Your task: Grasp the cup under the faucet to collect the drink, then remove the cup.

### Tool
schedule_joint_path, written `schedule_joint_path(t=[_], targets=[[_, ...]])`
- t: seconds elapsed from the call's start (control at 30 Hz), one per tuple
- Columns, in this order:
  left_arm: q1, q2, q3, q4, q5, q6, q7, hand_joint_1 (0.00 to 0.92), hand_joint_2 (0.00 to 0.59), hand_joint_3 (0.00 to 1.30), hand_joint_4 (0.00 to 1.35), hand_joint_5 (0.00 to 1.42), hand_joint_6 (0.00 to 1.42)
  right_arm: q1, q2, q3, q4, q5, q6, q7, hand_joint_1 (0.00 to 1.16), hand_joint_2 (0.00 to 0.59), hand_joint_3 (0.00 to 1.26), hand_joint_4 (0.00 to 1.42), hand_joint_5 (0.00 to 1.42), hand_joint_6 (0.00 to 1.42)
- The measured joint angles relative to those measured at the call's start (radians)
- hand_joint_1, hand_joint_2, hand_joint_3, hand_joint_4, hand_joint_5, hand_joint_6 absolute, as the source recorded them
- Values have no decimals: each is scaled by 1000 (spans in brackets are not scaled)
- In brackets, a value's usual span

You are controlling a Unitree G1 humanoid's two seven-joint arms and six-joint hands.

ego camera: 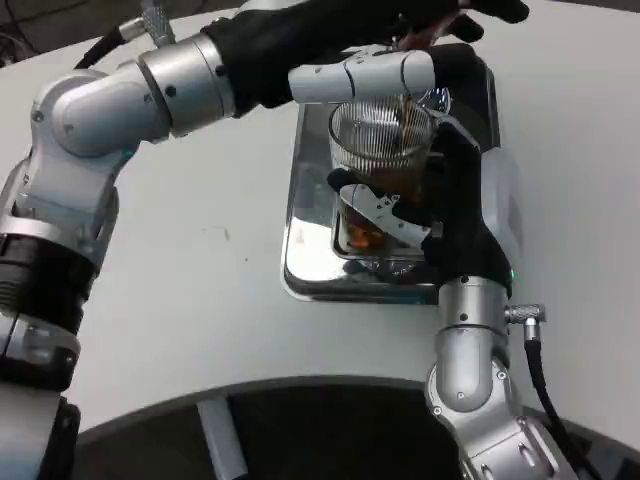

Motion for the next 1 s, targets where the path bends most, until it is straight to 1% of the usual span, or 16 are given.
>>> schedule_joint_path(t=[0.13, 0.43, 0.73, 1.0], targets=[[3, 0, 3, 0, -3, -4, 0, 0, 119, 171, 94, 169, 128, 0, 2, 0, 0, -9, 0, -14, 845, 238, 480, 558, 620, 498], [11, -3, 27, 0, -9, -7, 5, 0, 120, 169, 102, 196, 162, 4, 10, 0, 0, -19, 0, -38, 877, 234, 497, 582, 684, 550], [23, -11, 77, -7, -43, -8, 6, 0, 120, 169, 104, 208, 182, 17, 10, 0, -15, -27, -6, -49, 892, 225, 509, 593, 719, 577], [22, -20, 95, -24, -58, -8, 6, 0, 120, 165, 104, 211, 192, 25, 10, 0, -21, -34, -7, -51, 895, 225, 516, 609, 721, 593]])
